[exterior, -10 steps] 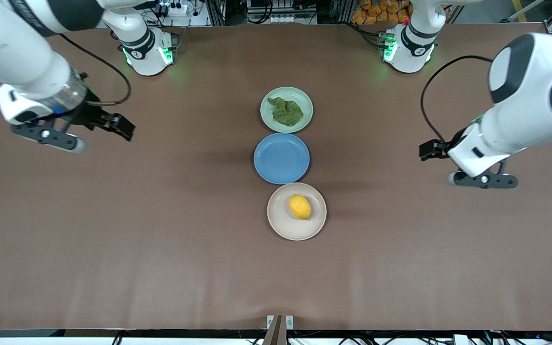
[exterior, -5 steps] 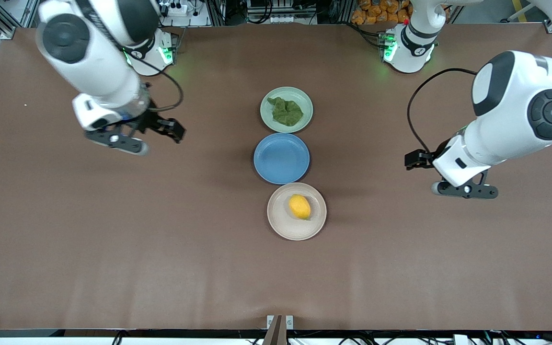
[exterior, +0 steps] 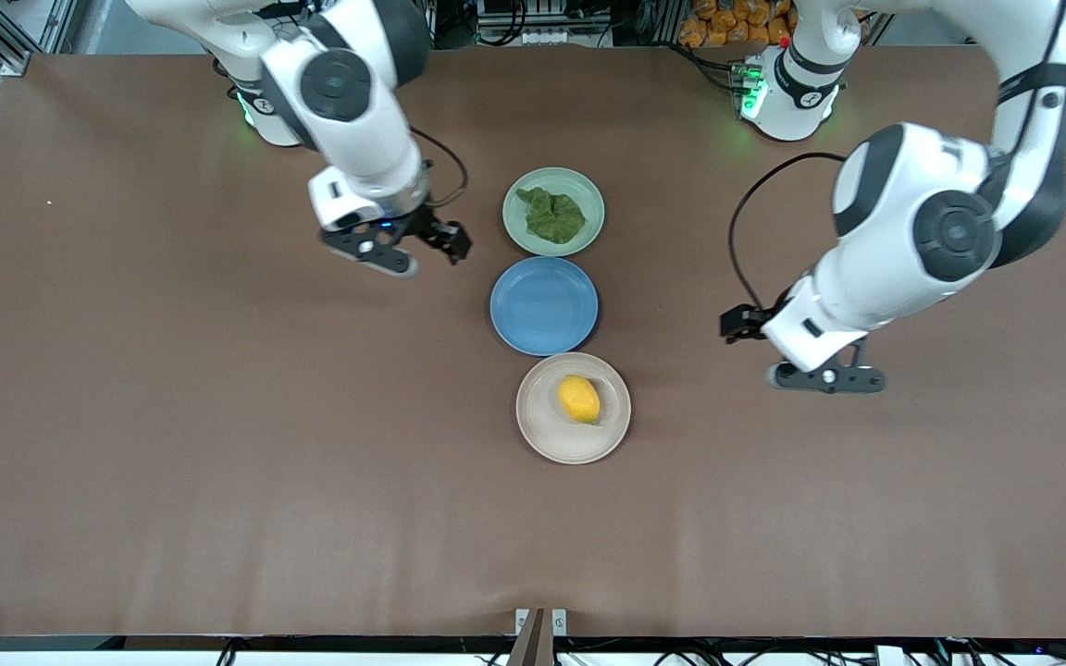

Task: Pick lemon and lettuce from plates
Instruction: 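Move the right gripper toward the lettuce while the left gripper approaches the lemon, then lower the right gripper onto the lettuce while the left gripper descends over the lemon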

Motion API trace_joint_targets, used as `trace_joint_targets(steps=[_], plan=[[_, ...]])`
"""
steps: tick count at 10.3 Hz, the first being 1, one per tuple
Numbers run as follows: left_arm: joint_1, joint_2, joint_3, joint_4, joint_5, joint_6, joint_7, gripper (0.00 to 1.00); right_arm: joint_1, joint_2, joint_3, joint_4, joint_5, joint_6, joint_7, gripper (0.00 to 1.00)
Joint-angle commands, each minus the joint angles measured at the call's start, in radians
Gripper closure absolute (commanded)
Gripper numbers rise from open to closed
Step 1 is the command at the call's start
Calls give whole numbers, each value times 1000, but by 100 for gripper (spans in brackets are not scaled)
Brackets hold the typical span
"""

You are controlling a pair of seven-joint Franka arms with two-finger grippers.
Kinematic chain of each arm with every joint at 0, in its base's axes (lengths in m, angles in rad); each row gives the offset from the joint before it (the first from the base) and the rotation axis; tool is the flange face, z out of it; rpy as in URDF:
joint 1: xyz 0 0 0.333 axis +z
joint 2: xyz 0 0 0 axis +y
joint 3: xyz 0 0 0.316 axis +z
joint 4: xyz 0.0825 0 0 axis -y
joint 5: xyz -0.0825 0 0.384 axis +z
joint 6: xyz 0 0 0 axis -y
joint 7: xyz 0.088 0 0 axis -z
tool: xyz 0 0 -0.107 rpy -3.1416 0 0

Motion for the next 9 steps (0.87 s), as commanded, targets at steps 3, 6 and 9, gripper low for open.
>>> trace_joint_targets(steps=[3,6,9], plan=[[-113,180,7,46,-18,197,-175,0,181,150,3,-17,-42,186,326,0],[-158,316,7,128,-21,247,-209,0,270,223,5,-20,-76,237,460,0],[-163,387,8,152,-206,301,-252,0,322,302,7,-20,-136,277,560,0]])
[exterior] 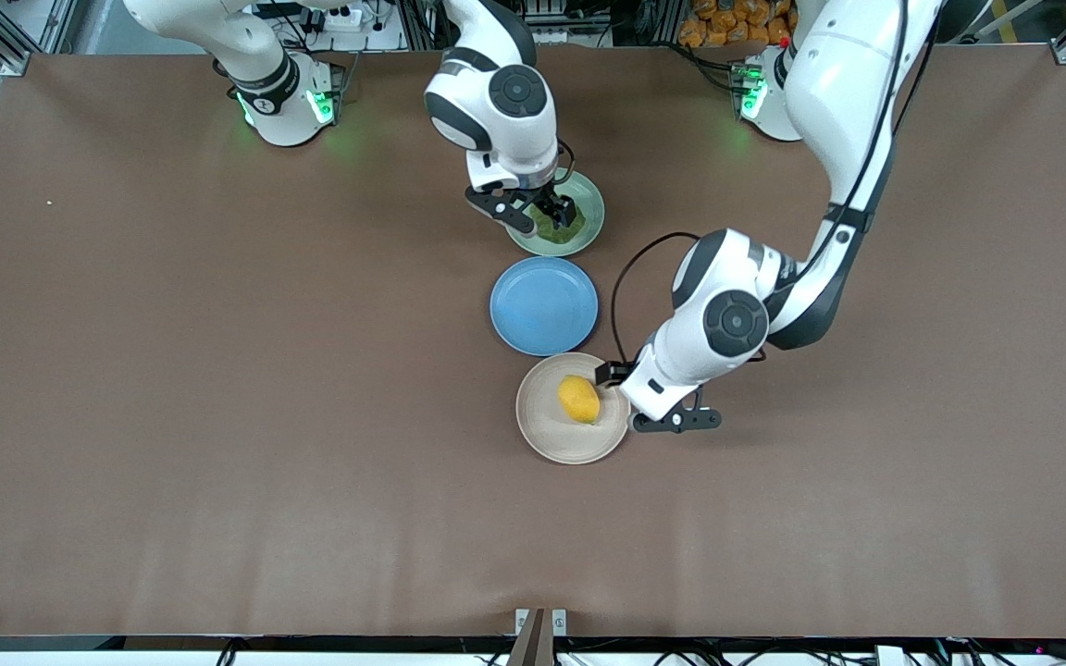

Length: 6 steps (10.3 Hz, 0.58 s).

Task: Pick lemon and lettuce from plates
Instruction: 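Lower the right gripper onto the lettuce while the left gripper descends over the lemon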

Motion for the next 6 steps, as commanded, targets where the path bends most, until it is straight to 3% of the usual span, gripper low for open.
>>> trace_joint_targets(steps=[1,6], plan=[[-25,55,9,42,-101,38,-86,0,25,68,2,7,-54,47,93,0],[-53,119,9,42,-105,139,-122,0,57,97,2,-39,-145,165,213,0]])
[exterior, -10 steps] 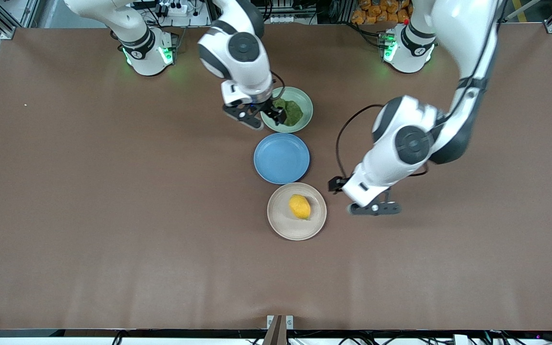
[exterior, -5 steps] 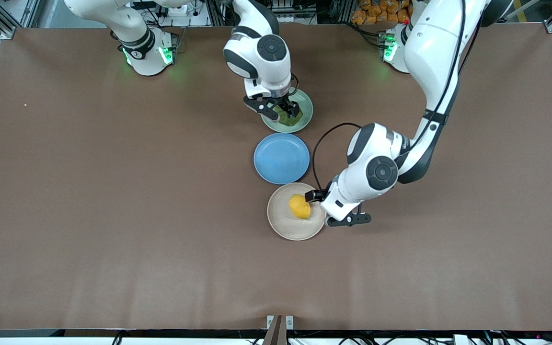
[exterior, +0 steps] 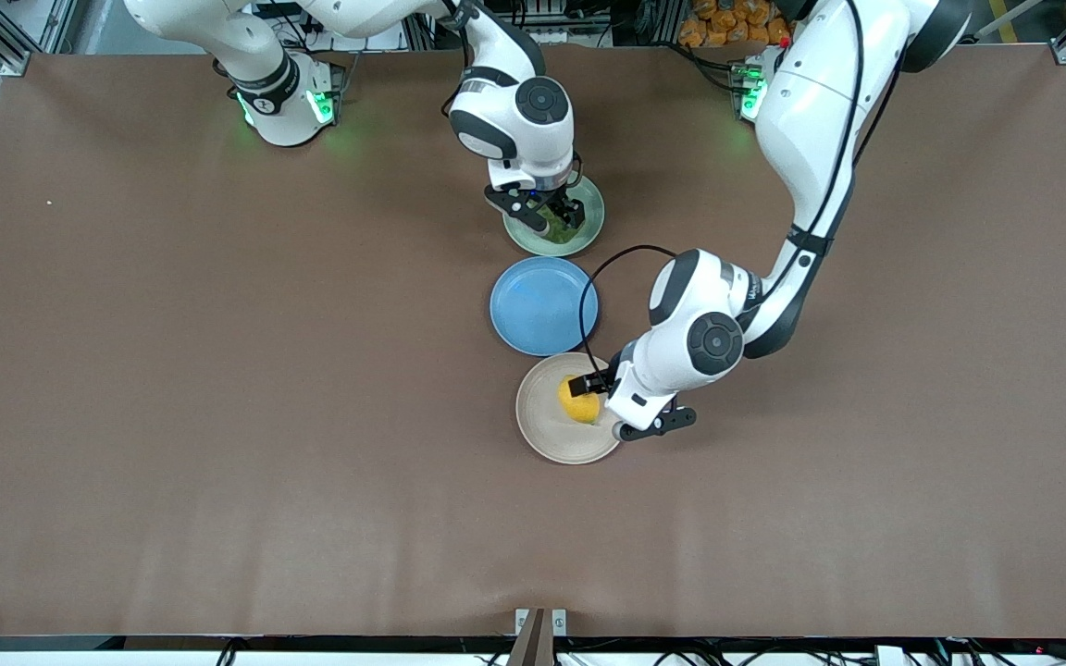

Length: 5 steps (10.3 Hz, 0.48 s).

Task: Pick lemon and lettuce from plates
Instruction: 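Lower the right gripper onto the lettuce while the left gripper descends over the lemon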

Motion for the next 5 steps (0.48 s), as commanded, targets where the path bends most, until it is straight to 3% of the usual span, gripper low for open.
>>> trace_joint_targets(steps=[1,5], plan=[[-14,36,9,27,-28,52,-13,0,16,1,2,-32,-41,51,61,0],[-33,54,7,29,-37,128,-45,0,31,17,25,-74,-102,92,135,0]])
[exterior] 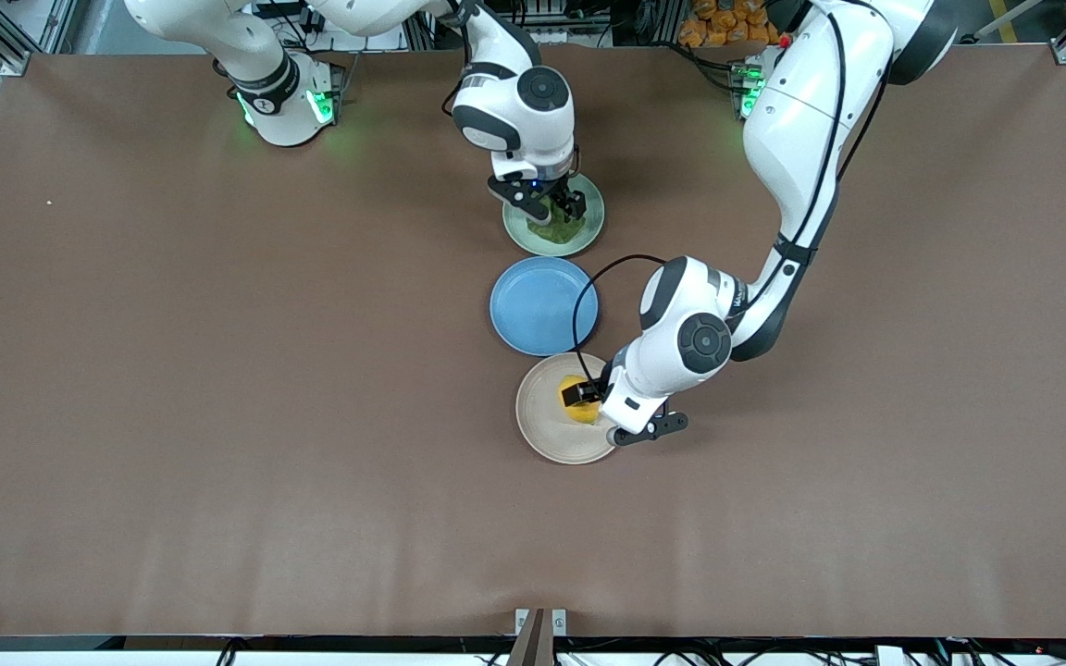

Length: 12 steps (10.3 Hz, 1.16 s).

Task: Pick lemon and lettuce from plates
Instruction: 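Lower the right gripper onto the lettuce while the left gripper descends over the lemon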

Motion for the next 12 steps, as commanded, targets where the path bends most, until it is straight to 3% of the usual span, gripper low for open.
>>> trace_joint_targets(steps=[1,4,7,8,10,12], plan=[[-31,25,8,28,-34,57,-68,0,-2,24,13,-20,-74,41,83,0],[-42,41,9,28,-34,78,-79,0,-3,50,18,-20,-136,65,129,0],[-55,57,9,33,-34,120,-98,0,-5,63,18,-17,-140,67,133,0],[-60,58,11,33,-34,120,-102,0,-5,66,18,-19,-152,67,133,6],[-62,66,11,33,-34,120,-111,0,-13,69,18,-17,-183,65,134,52],[-69,68,11,33,-33,120,-116,0,-19,69,19,-11,-182,62,127,89]])
